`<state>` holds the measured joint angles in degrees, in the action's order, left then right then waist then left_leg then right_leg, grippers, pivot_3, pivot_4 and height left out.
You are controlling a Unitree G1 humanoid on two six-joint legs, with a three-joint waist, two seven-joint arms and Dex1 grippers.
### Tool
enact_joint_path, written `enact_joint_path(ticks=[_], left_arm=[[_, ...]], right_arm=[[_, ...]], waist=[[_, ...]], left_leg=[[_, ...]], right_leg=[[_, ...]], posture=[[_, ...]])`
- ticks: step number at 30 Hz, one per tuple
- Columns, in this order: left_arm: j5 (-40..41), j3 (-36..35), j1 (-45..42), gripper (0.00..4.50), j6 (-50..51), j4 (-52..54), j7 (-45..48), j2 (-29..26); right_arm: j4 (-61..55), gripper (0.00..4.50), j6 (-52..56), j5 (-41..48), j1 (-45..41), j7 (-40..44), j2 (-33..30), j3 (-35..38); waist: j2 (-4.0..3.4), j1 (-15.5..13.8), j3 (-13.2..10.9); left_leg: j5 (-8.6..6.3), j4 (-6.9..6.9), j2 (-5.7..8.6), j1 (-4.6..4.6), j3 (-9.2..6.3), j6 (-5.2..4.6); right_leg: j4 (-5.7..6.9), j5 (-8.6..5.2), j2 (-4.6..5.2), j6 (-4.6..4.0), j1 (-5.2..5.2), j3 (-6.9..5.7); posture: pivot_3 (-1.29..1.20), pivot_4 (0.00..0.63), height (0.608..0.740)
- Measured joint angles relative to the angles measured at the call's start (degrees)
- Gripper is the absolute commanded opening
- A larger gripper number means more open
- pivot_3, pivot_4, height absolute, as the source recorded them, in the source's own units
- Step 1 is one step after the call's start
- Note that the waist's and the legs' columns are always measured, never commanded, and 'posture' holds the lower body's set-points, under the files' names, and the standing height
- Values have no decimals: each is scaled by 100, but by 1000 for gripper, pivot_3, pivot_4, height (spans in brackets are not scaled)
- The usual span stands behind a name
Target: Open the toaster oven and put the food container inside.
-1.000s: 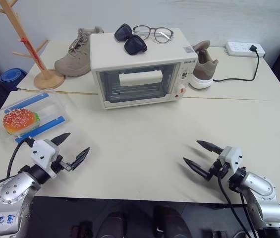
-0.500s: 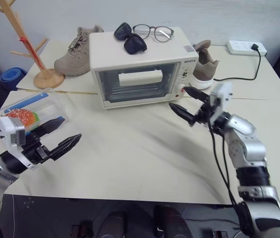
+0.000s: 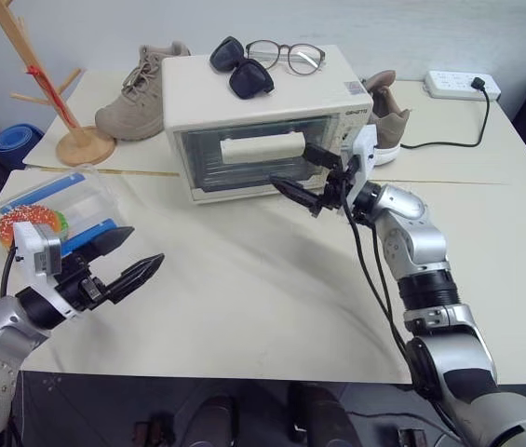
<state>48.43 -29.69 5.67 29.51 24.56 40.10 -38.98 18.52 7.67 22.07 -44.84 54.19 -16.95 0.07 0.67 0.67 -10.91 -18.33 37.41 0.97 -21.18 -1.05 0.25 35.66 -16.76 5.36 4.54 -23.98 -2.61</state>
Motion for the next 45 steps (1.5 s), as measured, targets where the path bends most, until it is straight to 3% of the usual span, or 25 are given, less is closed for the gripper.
enact_joint_path(ticks=[3,6,11,19,24,29,34,40,45], left_arm=[[-30,7,-83,4500,-19,-28,-6,1],[29,-167,-343,3896,-17,-236,-9,-34],[-96,-34,-1665,2426,-108,-1203,-90,-97],[-1359,1579,-3566,15,-793,-3055,272,381],[-1769,2165,-3665,15,-1022,-3278,784,518],[-2175,2428,-3428,15,-1252,-3311,893,632],[-2675,2619,-2884,15,-1350,-3309,491,781],[-2925,2535,-2486,15,-1619,-2972,-67,1099],[-2585,1634,-1501,1472,-1879,-2317,-1070,1911]], right_arm=[[-429,4484,-3,-23,380,158,-156,-96],[-831,4500,-44,-74,988,425,-390,-231],[-959,4500,-426,-321,1310,559,-565,-382],[-782,4500,-1018,-518,1344,627,-562,-411],[-798,4500,-1107,-532,1621,543,-691,-371],[-1294,4500,-1116,-435,2816,471,-1101,17],[-1569,4500,-1434,69,3992,432,-1298,983],[-1660,4500,-1486,413,4203,354,-1302,1398],[-1902,4500,-1499,826,4065,597,-1110,1332]], waist=[[0,32,0],[0,24,0],[0,44,-1],[1,98,-1],[1,78,-1],[0,-63,-1],[1,-90,-2],[0,-53,-1],[1,-46,-2]], left_leg=[[2,-1,0,2,-3,3],[3,1,-1,1,-3,4],[4,35,8,8,0,4],[6,36,8,-1,11,7],[3,42,9,-9,12,3],[1,56,14,-5,13,-1],[-3,62,14,12,8,-12],[-6,52,12,46,18,-12],[-10,50,3,50,22,-14]], right_leg=[[1,0,-1,0,-1,-2],[0,0,-3,0,0,-3],[22,0,-2,1,1,-1],[31,7,-10,13,-3,-18],[24,8,-5,18,-5,-17],[19,9,0,20,2,-10],[16,12,3,24,22,6],[19,13,2,27,37,25],[15,13,0,27,39,32]], posture=[[0,150,740],[0,150,740],[0,150,740],[0,150,740],[0,150,740],[0,150,740],[0,150,740],[0,150,740],[0,150,740]])
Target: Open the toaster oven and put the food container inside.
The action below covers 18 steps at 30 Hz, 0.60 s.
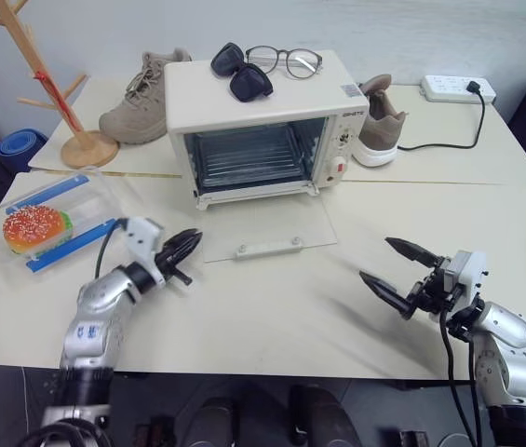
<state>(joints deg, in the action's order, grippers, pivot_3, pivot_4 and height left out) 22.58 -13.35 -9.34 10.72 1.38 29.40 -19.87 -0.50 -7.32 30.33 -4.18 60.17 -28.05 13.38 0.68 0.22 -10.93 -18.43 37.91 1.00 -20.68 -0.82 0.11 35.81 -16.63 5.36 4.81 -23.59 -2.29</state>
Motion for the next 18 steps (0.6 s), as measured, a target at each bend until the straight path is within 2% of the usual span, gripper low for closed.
enact_joint_path(ticks=[3,6,10,13,15,18], left_arm=[[567,-692,941,2417,88,969,-77,-5],[1198,-2019,2411,3288,127,1986,-252,1],[1998,-3735,3588,4479,124,2057,-836,377],[2575,-4522,3805,4479,216,1641,-1211,425],[2891,-4716,3801,4479,388,1373,-1371,370],[3190,-4741,3590,4479,757,988,-1582,-50]], right_arm=[[-100,4500,135,162,-297,125,117,-223],[-144,4500,245,296,-720,333,328,-598],[-144,4500,315,404,-989,460,415,-696],[-183,4500,369,472,-1146,507,507,-791],[-283,4500,384,497,-1190,554,604,-894],[-441,4500,395,511,-1284,605,661,-1070]], waist=[[2,44,-1],[-3,117,-2],[-3,39,-4],[-2,-109,-3],[-2,-161,-3],[7,-177,2]], left_leg=[[-10,0,-13,4,4,5],[-37,-2,-21,14,1,-20],[-49,0,-21,12,-6,-33],[-51,8,-20,12,-15,-39],[-51,9,-20,13,-16,-40],[-51,8,-20,8,-25,-39]], right_leg=[[-4,-1,-6,-3,2,7],[-11,-11,-7,-18,11,5],[-27,-13,-6,-22,20,-7],[-28,-14,-2,-25,27,-19],[-27,-14,-1,-26,28,-20],[-26,-16,-1,-30,26,-29]], posture=[[0,150,740],[0,150,740],[0,150,740],[0,150,740],[0,150,740],[0,150,740]])
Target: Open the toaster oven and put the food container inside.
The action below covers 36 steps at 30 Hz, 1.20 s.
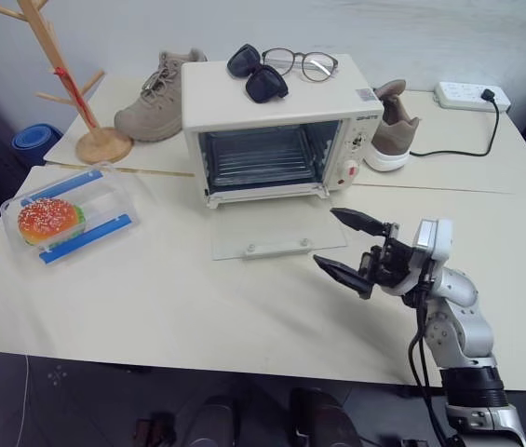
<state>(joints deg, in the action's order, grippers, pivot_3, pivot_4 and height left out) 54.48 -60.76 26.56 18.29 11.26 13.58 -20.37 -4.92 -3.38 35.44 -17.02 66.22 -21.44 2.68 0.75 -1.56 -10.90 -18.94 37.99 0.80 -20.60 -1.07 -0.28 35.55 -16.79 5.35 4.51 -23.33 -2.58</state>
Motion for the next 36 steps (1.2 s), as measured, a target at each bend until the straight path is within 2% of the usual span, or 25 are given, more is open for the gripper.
enact_joint_path(ticks=[3,6,10,15,20,23,29,34,36], left_arm=[[155,43,-442,4479,484,-80,-401,-776],[433,96,-1141,4479,1236,-384,-812,-1862],[411,450,-1990,4479,2407,-1441,-1253,-3137],[-106,1502,-3706,4479,3149,-3409,-1048,-4144],[-756,2205,-4626,4479,3301,-4594,-672,-4421],[-1151,2611,-5070,3880,3318,-5142,-449,-4421],[-1697,3013,-5677,2054,3573,-5570,4,-4543],[-1944,3037,-5853,438,3687,-5716,282,-4549],[-1994,3014,-5856,12,3789,-5716,341,-4559]], right_arm=[[-50,4500,2,18,-40,44,1,-1],[-83,4500,66,39,-64,47,-5,1],[-170,4500,185,42,-46,-10,-40,16],[-248,4500,243,-53,-65,-206,-64,5],[-299,4500,243,-154,-65,-424,-74,14],[-320,4500,247,-187,-68,-539,-76,14],[-131,4500,310,-274,-226,-570,-162,28],[131,4500,156,-296,-336,-558,-239,207],[160,4500,91,-297,-336,-536,-247,234]], waist=[[19,10,11],[21,44,12],[6,173,4],[11,214,6],[12,286,6],[19,317,10],[21,308,11],[22,312,11],[22,325,11]], left_leg=[[0,-1,0,-2,-5,4],[1,-3,0,-2,-3,8],[4,-29,6,4,10,16],[26,-56,4,4,13,54],[36,-80,5,6,20,70],[36,-80,3,1,22,71],[36,-69,6,1,26,70],[39,-71,4,4,24,73],[38,-73,4,4,26,73]], right_leg=[[3,-1,1,-2,0,-4],[8,0,0,-2,-4,-1],[10,-1,-2,-1,-16,9],[15,-3,-11,-5,-35,6],[20,-3,-10,-4,-38,4],[21,-3,-9,-3,-41,-4],[29,-2,-2,-2,-40,-8],[35,-2,-2,-2,-41,-9],[38,-2,-3,-2,-42,-7]], posture=[[0,150,740],[0,150,740],[0,150,740],[0,150,740],[0,150,740],[0,150,740],[0,150,740],[0,150,740],[0,150,740]])
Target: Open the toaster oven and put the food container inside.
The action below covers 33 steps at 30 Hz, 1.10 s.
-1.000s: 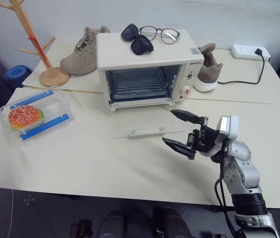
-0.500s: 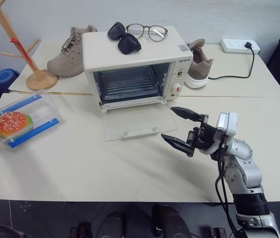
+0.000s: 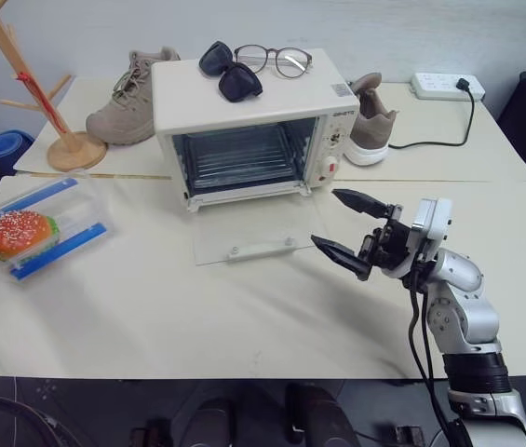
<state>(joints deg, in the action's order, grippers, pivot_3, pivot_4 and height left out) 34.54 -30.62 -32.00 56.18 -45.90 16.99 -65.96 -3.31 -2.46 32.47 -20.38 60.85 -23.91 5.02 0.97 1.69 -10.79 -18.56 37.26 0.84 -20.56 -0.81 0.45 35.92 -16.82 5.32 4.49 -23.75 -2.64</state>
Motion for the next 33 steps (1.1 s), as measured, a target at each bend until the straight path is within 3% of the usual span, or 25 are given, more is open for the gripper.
enact_joint_path(ticks=[5,12,15,21,29,33], left_arm=[[30,-474,219,12,587,599,1,1],[487,-1126,571,12,2789,3550,-166,78],[889,-1261,60,12,3476,4608,-624,788],[2091,-1071,-258,12,3688,5930,-2221,2432],[2896,-759,-858,12,3712,6282,-4293,4124],[3061,-546,-935,12,3712,6265,-4868,4475]], right_arm=[[93,4500,-41,1,121,107,-58,30],[319,4500,-174,3,506,401,-322,223],[577,4500,-299,-1,687,538,-371,285],[854,4500,-522,-25,1133,815,-447,392],[937,4500,-726,-28,1253,692,-454,668],[884,4500,-753,-32,1341,568,-447,683]], waist=[[14,-17,-2],[27,-42,-3],[24,-98,-5],[26,-149,-7],[29,-186,-8],[29,-175,-8]], left_leg=[[-1,3,-1,-10,-2,-2],[-5,4,1,-16,-8,-7],[1,10,3,-8,-9,0],[9,23,2,11,-2,15],[8,43,6,9,-4,18],[9,48,5,8,-4,21]], right_leg=[[-5,0,1,0,-4,-2],[-16,0,7,1,-1,-2],[-6,1,6,1,4,-4],[4,1,1,2,11,3],[6,2,-2,4,18,-1],[9,2,-6,4,17,-1]], posture=[[0,150,740],[0,150,740],[0,150,740],[0,150,740],[0,150,740],[0,150,740]])
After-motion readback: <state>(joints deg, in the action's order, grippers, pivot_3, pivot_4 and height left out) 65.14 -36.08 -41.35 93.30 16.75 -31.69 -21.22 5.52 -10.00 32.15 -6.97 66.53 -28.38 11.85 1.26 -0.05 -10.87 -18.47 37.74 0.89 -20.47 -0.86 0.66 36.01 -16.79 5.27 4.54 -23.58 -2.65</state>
